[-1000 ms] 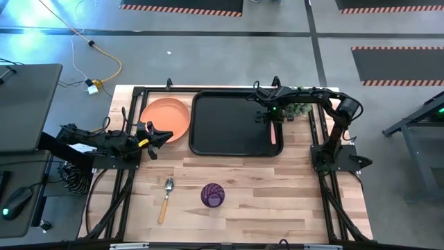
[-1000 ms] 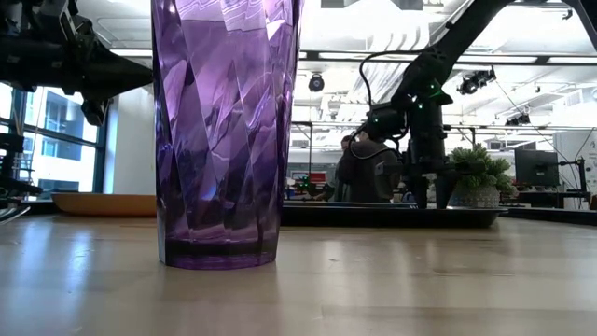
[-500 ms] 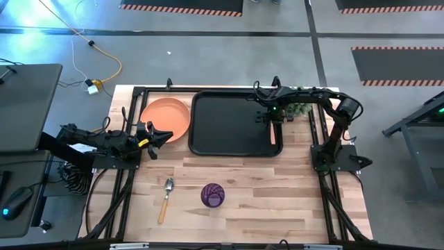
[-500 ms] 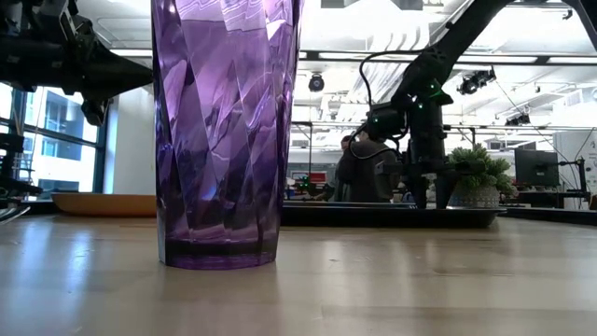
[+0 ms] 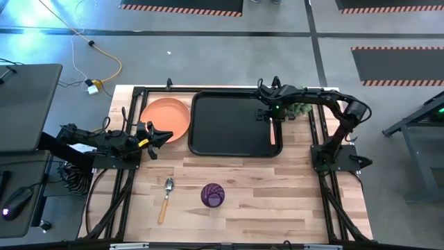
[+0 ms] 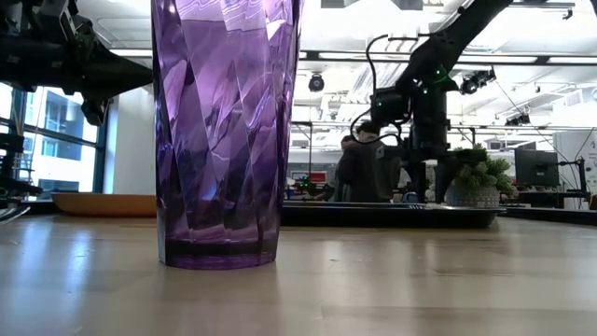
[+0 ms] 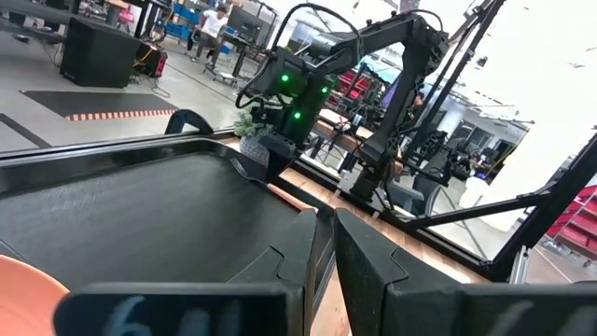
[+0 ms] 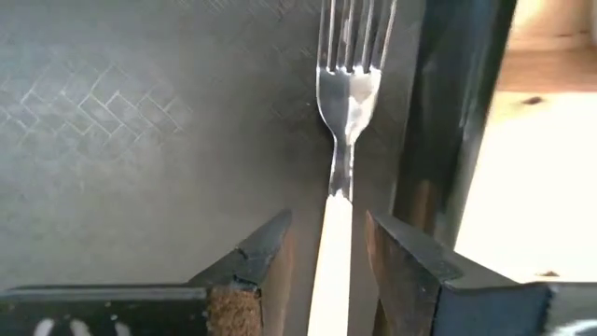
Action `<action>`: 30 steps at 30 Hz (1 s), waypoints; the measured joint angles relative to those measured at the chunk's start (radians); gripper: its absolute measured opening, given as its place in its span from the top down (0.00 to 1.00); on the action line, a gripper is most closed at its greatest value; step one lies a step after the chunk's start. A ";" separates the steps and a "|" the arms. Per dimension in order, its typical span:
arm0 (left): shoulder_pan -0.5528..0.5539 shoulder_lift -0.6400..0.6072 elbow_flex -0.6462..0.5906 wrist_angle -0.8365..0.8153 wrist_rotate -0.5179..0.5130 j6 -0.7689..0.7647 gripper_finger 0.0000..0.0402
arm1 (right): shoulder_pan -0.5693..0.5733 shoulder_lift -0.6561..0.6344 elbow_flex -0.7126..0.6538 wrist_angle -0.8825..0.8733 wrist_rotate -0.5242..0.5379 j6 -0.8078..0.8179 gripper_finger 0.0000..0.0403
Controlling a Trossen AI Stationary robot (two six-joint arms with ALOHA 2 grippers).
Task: Pick and place plate/cup/fork/spoon on tray
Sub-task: Put the orange fork on the black serving tray, then put the orange plate on the black serving tray
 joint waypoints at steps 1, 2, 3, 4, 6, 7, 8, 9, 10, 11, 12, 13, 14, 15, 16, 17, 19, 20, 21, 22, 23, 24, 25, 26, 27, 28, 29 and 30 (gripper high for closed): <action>0.000 0.000 0.000 0.000 0.000 0.000 0.92 | 0.000 -0.010 0.000 0.000 -0.008 -0.005 0.68; 0.000 0.000 0.000 0.000 0.000 0.000 0.92 | 0.002 -0.021 0.000 -0.002 -0.017 -0.008 0.68; 0.000 0.000 0.000 0.000 0.000 0.000 0.92 | 0.006 -0.035 0.000 -0.002 -0.025 -0.012 0.68; 0.000 0.000 0.000 0.001 0.000 0.000 0.92 | 0.009 -0.050 0.000 -0.002 -0.032 -0.017 0.68; 0.000 0.000 0.000 0.018 0.000 -0.003 0.92 | 0.021 -0.089 0.000 -0.002 -0.045 -0.023 0.68; 0.000 0.000 0.000 0.037 0.000 -0.013 0.92 | 0.028 -0.111 0.000 -0.002 -0.050 -0.023 0.68; 0.000 0.000 0.000 0.054 -0.007 -0.029 0.92 | 0.037 -0.134 0.000 0.000 -0.049 -0.022 0.68; 0.000 0.000 0.000 0.067 -0.014 -0.048 0.92 | 0.048 -0.159 0.000 0.002 -0.048 -0.019 0.68; 0.000 0.000 0.000 0.082 -0.017 -0.065 0.92 | 0.059 -0.184 0.000 0.002 -0.041 -0.012 0.68; 0.000 0.000 0.000 0.098 -0.019 -0.076 0.92 | 0.071 -0.209 0.000 0.005 -0.029 0.000 0.68; 0.000 0.000 0.001 0.110 -0.018 -0.078 0.92 | 0.084 -0.235 0.000 0.011 -0.019 0.010 0.68; 0.000 0.000 0.001 0.114 -0.018 -0.078 0.92 | 0.096 -0.258 0.000 0.013 -0.008 0.024 0.68; 0.000 0.000 0.001 0.116 -0.017 -0.078 0.92 | 0.109 -0.281 0.000 0.014 0.007 0.038 0.68; 0.000 0.000 0.001 0.121 -0.016 -0.078 0.92 | 0.122 -0.303 0.000 0.019 0.018 0.049 0.68; 0.000 0.000 0.001 0.132 -0.016 -0.078 0.92 | 0.135 -0.323 0.000 0.024 0.034 0.063 0.68; 0.000 0.000 0.001 0.145 -0.016 -0.079 0.92 | 0.151 -0.342 0.000 0.026 0.050 0.077 0.68; 0.000 0.000 0.001 0.170 -0.016 -0.080 0.92 | 0.181 -0.373 0.000 0.034 0.073 0.105 0.68; 0.000 0.000 0.001 0.187 -0.014 -0.080 0.92 | 0.198 -0.385 0.000 0.037 0.084 0.120 0.68; 0.000 0.000 0.001 0.207 -0.012 -0.080 0.92 | 0.215 -0.396 0.000 0.039 0.087 0.131 0.68; 0.000 0.000 0.001 0.222 -0.011 -0.080 0.92 | 0.233 -0.404 0.000 0.042 0.088 0.141 0.68; 0.000 0.000 0.001 0.234 -0.006 -0.081 0.92 | 0.251 -0.410 0.000 0.048 0.090 0.151 0.68; 0.000 0.000 0.001 0.248 0.004 -0.086 0.92 | 0.270 -0.413 0.000 0.054 0.091 0.163 0.68; 0.000 0.000 0.001 0.264 0.018 -0.101 0.92 | 0.289 -0.414 0.000 0.055 0.091 0.175 0.68; 0.000 0.000 0.004 0.269 0.032 -0.120 0.92 | 0.309 -0.414 0.000 0.056 0.091 0.181 0.68; 0.000 0.000 0.012 0.258 0.051 -0.139 0.92 | 0.330 -0.415 0.000 0.062 0.091 0.191 0.68; 0.000 0.000 0.022 0.243 0.071 -0.157 0.92 | 0.350 -0.414 0.000 0.064 0.091 0.205 0.68; 0.000 0.001 0.038 0.226 0.089 -0.172 0.92 | 0.372 -0.414 0.000 0.063 0.094 0.222 0.68; -0.001 0.008 0.057 0.208 0.103 -0.189 0.92 | 0.394 -0.414 0.000 0.063 0.105 0.235 0.68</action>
